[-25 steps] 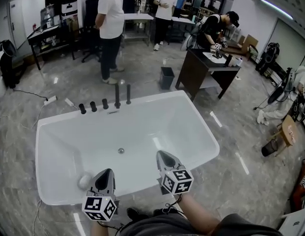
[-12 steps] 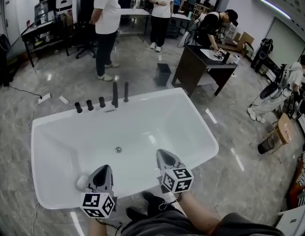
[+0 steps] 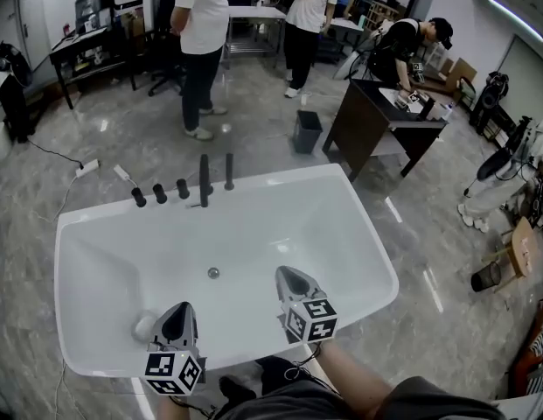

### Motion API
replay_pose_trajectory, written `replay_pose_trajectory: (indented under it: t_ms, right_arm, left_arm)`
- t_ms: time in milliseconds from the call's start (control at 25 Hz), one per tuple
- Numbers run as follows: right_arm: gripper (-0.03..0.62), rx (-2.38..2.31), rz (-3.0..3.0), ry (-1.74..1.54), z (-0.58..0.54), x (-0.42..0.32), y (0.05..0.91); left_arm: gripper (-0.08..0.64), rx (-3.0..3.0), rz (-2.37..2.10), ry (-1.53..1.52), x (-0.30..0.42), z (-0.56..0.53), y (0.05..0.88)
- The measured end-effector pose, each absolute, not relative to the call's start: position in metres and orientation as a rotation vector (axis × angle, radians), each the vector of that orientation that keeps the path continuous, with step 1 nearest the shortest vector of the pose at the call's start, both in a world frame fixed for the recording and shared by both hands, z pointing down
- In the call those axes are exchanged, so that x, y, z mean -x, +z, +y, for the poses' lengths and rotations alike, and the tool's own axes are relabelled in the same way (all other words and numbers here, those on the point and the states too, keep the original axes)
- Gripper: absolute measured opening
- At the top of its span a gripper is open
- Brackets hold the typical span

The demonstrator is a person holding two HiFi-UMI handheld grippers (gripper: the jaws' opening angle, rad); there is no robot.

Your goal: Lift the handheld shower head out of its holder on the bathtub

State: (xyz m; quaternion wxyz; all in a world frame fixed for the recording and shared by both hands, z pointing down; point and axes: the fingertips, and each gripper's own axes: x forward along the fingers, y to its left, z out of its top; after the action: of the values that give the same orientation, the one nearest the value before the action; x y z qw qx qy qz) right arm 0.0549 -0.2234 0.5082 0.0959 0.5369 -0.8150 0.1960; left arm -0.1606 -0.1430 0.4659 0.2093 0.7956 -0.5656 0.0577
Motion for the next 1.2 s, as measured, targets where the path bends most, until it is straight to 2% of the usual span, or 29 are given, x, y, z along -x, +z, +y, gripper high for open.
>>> replay_pose_trajectory:
  t_ms: [640,1200]
  right_arm:
    - [0.029,-1.480,-2.475,0.563,-0.388,-0.080,0.538]
    - [0.029,-1.415,-2.497,0.524,-0.494,-0.049,0.592]
  left_arm:
    - [0.017,-2.129,-1.673,0.192,0.129,-0.281,0.486]
    - [0.017,-2.060,-1.724,0.238,0.148,-0.366,0.533]
